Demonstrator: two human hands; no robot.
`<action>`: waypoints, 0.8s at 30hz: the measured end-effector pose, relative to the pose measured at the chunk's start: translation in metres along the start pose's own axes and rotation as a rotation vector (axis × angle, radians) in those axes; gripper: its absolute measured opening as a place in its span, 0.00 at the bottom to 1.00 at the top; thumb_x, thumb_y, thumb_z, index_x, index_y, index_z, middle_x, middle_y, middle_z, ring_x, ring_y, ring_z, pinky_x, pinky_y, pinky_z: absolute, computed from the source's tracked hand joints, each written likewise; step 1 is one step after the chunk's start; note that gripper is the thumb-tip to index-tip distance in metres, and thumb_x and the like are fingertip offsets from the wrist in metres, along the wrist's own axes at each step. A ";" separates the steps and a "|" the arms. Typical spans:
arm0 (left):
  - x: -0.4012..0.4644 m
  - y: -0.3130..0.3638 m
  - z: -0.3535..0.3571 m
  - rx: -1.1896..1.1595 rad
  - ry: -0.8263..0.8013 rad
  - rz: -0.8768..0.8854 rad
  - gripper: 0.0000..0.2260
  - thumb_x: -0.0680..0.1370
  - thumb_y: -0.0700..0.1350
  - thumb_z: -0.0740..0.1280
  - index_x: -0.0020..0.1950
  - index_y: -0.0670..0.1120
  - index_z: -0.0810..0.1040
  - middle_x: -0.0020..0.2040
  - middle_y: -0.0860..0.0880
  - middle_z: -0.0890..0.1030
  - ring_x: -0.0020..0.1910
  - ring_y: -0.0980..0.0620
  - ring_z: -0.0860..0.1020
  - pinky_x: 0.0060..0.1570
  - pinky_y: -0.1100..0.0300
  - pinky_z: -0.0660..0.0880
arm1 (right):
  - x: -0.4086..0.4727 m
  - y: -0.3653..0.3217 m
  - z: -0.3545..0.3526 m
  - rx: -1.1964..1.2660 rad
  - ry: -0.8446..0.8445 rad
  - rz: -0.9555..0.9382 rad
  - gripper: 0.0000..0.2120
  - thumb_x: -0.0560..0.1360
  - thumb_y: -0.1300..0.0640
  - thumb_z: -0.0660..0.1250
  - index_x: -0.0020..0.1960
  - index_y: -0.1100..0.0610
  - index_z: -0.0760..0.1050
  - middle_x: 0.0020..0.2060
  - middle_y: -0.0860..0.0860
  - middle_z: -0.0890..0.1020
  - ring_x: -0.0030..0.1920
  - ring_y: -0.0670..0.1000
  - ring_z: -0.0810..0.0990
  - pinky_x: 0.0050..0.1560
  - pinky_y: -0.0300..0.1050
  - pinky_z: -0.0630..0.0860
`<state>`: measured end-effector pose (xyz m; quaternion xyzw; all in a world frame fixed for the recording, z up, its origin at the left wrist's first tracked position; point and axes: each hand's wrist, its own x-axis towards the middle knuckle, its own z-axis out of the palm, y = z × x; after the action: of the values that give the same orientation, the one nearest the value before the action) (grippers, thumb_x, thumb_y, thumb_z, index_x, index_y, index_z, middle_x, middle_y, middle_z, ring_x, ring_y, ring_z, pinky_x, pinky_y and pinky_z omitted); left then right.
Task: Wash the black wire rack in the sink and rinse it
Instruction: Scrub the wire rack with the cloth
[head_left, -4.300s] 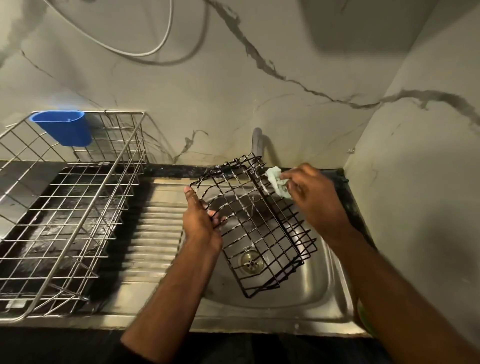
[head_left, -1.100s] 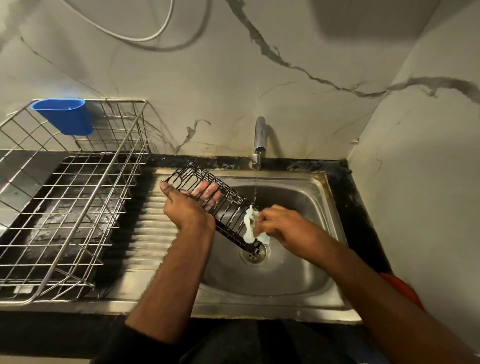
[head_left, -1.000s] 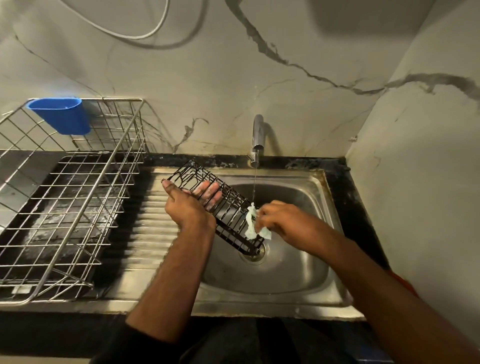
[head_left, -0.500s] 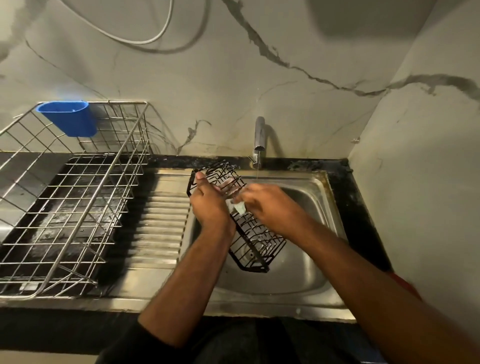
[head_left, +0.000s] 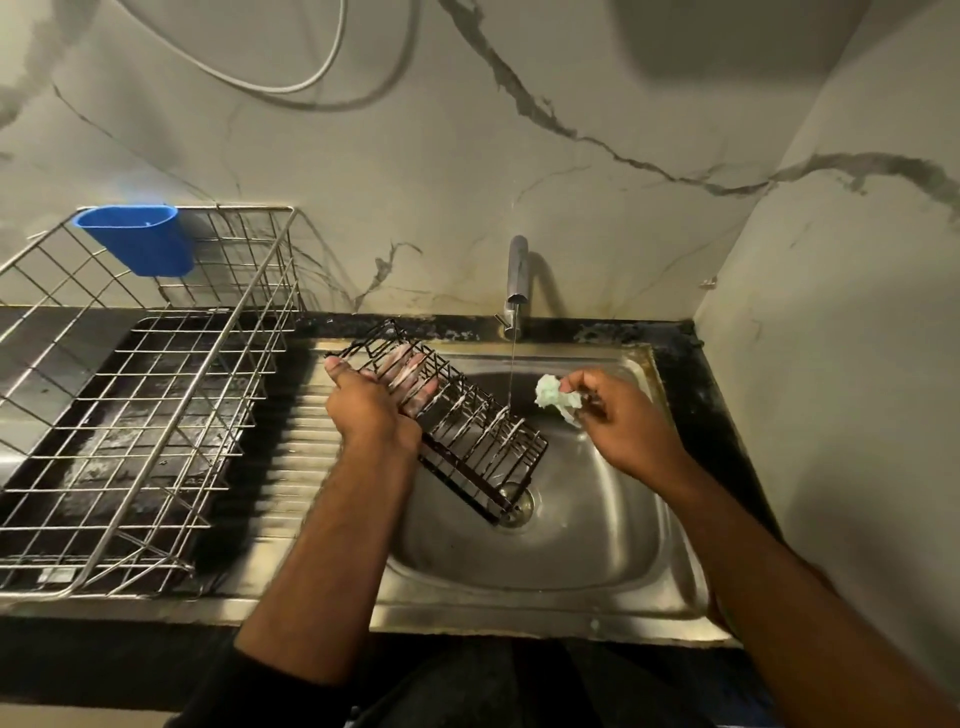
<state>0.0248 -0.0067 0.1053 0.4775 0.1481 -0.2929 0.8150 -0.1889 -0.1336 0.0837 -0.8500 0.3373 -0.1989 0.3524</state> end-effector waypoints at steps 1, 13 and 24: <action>0.000 0.001 0.000 -0.012 -0.012 -0.027 0.33 0.85 0.62 0.47 0.77 0.38 0.64 0.57 0.38 0.84 0.46 0.44 0.86 0.36 0.43 0.84 | -0.003 0.002 0.006 0.036 -0.012 0.051 0.13 0.78 0.67 0.67 0.56 0.51 0.76 0.47 0.37 0.76 0.48 0.40 0.77 0.47 0.24 0.69; 0.004 0.005 0.006 0.010 0.001 -0.124 0.22 0.88 0.53 0.45 0.39 0.47 0.65 0.35 0.40 0.84 0.26 0.49 0.83 0.27 0.53 0.82 | -0.008 -0.028 0.018 0.362 -0.254 0.233 0.09 0.85 0.58 0.54 0.61 0.50 0.71 0.55 0.51 0.80 0.52 0.45 0.79 0.51 0.43 0.71; -0.051 -0.028 0.016 0.295 -0.513 -0.185 0.34 0.80 0.69 0.51 0.63 0.41 0.75 0.61 0.35 0.82 0.58 0.34 0.82 0.56 0.42 0.79 | 0.033 -0.054 0.009 0.544 0.111 0.494 0.11 0.83 0.56 0.57 0.63 0.53 0.74 0.52 0.55 0.82 0.52 0.56 0.83 0.58 0.62 0.79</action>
<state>-0.0337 -0.0142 0.1207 0.4857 -0.0639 -0.4954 0.7174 -0.1375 -0.1241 0.1203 -0.6063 0.4856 -0.2359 0.5839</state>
